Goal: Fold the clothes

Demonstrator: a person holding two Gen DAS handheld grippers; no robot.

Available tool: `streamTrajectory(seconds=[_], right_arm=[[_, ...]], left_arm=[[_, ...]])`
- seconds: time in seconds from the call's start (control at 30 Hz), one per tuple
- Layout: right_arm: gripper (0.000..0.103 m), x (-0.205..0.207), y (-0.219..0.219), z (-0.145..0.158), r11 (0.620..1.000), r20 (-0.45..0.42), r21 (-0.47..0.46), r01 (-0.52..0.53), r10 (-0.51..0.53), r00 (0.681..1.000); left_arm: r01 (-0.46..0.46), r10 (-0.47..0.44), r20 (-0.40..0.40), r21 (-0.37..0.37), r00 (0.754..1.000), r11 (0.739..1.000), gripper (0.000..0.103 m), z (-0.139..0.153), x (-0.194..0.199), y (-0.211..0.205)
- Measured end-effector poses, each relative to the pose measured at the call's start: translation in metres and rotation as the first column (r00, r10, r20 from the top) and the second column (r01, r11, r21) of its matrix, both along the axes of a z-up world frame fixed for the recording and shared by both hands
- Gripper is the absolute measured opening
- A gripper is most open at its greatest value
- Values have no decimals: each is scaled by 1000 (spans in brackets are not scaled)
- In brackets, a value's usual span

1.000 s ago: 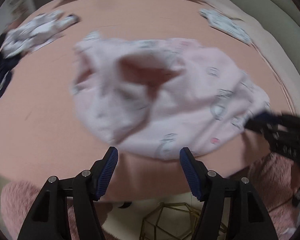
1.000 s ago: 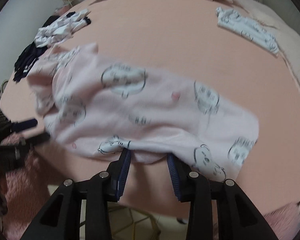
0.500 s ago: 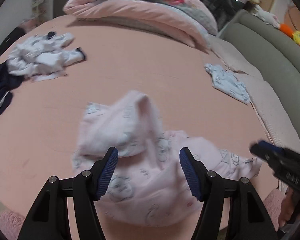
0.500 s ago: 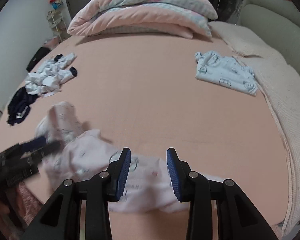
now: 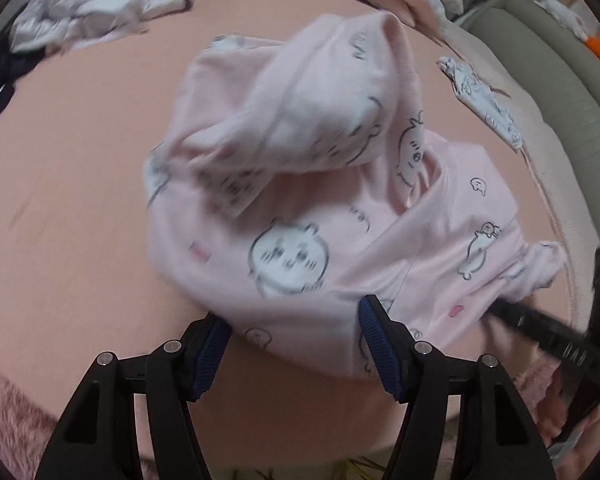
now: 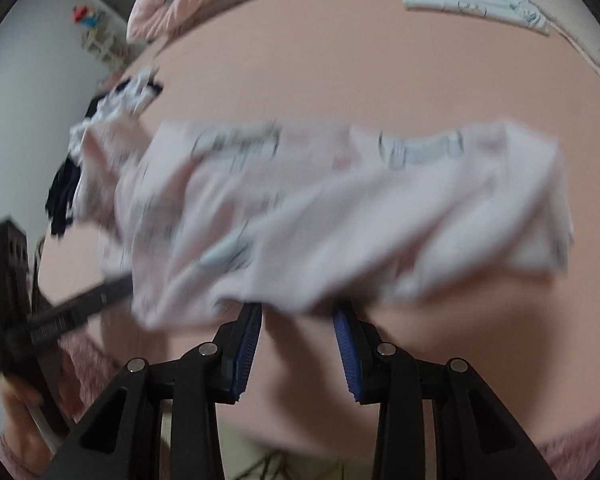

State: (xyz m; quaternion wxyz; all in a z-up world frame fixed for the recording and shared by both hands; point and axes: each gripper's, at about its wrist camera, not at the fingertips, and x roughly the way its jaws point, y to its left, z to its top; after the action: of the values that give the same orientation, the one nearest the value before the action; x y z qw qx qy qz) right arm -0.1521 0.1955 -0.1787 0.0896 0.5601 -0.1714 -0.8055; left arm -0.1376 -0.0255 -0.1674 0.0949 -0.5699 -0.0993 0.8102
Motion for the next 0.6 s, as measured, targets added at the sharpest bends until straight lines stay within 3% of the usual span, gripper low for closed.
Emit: streamTrajectory(seconds=[0.03,0.1,0.17,0.23,0.3,0.33,0.37,0.43,0.5,0.6], right_arm=[[32,-6,0,4,1000,-21,8,6,-6,1000],[28,-17,0,13,1000,-62,25,18,-17,998],[23,-23,-3,35,998,-143,56,30,-21,990],[23,-33,-3,60,996,-227,81,33,-14,974],[23,-50,0,93,994,-322,97,55,-20,946],[23,-55,2,108,992,-365,102,73,-31,930],[23,-59,6,115,990,-369,111,91,-45,928],[23,-67,14,129,984,-376,127,128,-72,924],[23,-66,12,117,987,-305,122,102,-61,950],[23,-50,4,89,987,-195,155,52,-21,981]], left_arm=[[22,-22,-19,-6,1000,1000,37,4,-2,5],[40,-38,-30,70,999,997,9,15,-7,7],[52,-43,-79,119,996,992,9,34,-13,8],[61,-40,-175,119,984,991,9,66,-26,12],[11,33,-261,164,965,986,10,94,-43,0],[-26,75,-258,190,963,981,11,99,-52,-5],[-62,117,-253,215,960,975,14,104,-60,-11],[-94,132,-173,215,976,972,31,93,-78,-4],[-83,112,-127,217,986,973,38,78,-65,-1],[-93,113,-141,140,984,986,39,64,-39,2]])
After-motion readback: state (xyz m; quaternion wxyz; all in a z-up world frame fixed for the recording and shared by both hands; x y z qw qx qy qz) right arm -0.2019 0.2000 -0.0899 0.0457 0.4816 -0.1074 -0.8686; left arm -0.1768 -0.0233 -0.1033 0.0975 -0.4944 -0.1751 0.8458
